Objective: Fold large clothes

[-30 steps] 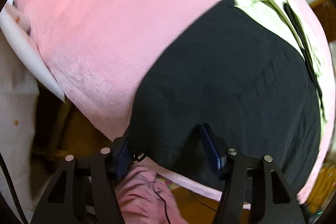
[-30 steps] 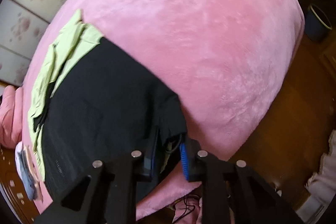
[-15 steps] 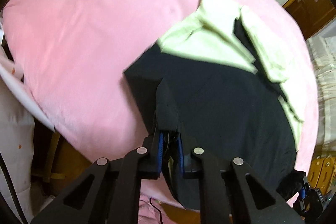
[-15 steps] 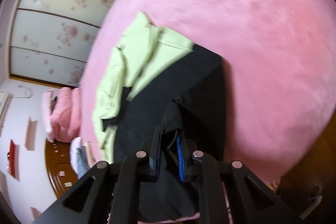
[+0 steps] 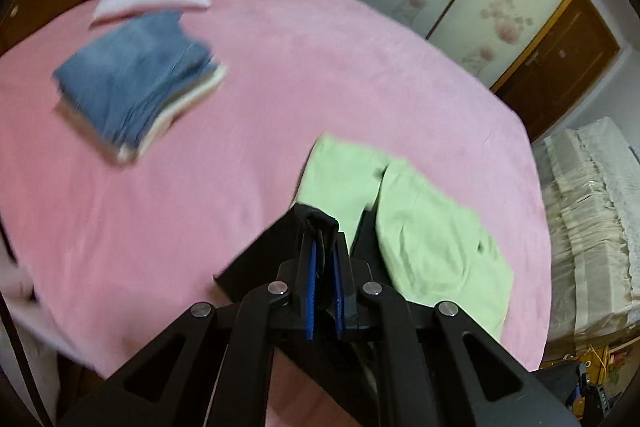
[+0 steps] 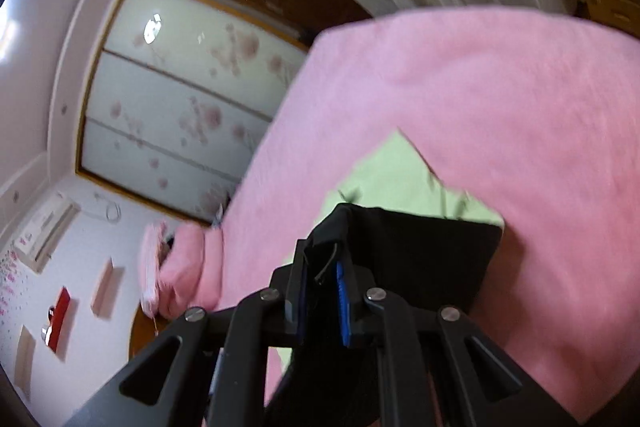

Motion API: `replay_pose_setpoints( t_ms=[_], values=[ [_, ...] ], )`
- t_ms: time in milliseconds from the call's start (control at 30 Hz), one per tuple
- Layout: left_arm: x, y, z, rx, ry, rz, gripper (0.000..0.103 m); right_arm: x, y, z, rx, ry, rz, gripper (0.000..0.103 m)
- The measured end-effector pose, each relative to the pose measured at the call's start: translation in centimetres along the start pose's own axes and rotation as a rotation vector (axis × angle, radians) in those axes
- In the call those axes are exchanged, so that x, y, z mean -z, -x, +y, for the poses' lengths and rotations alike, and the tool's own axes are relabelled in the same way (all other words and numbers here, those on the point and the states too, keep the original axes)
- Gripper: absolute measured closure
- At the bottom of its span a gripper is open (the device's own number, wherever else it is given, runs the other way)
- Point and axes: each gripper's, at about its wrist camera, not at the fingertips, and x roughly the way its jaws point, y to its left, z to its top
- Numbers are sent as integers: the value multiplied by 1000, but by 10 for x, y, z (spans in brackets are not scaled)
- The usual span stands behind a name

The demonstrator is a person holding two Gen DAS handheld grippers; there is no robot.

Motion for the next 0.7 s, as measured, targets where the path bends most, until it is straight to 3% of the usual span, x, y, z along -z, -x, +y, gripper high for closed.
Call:
replay_pose_setpoints(
  t_ms=[233,433,567,667,700],
  values=[
    [-81,-27,-38,10,-116,-116,98,-44,-40,33,24,65,-129,92],
    [-116,-60,-73,-52,-181,-281,100,-69,-104,32,61,73,-86,92],
    [-129,-95,-81,-64,-126,-180,100,-80,-153,33,99,76,-32,87],
    [-125,-121,-84,-95,-122,-62,99,-84,-176,38,153,87,-7,66],
    [-121,-129,-85,-100,-128,-25,90,-85,-184,43,175,124,1,57]
  ],
)
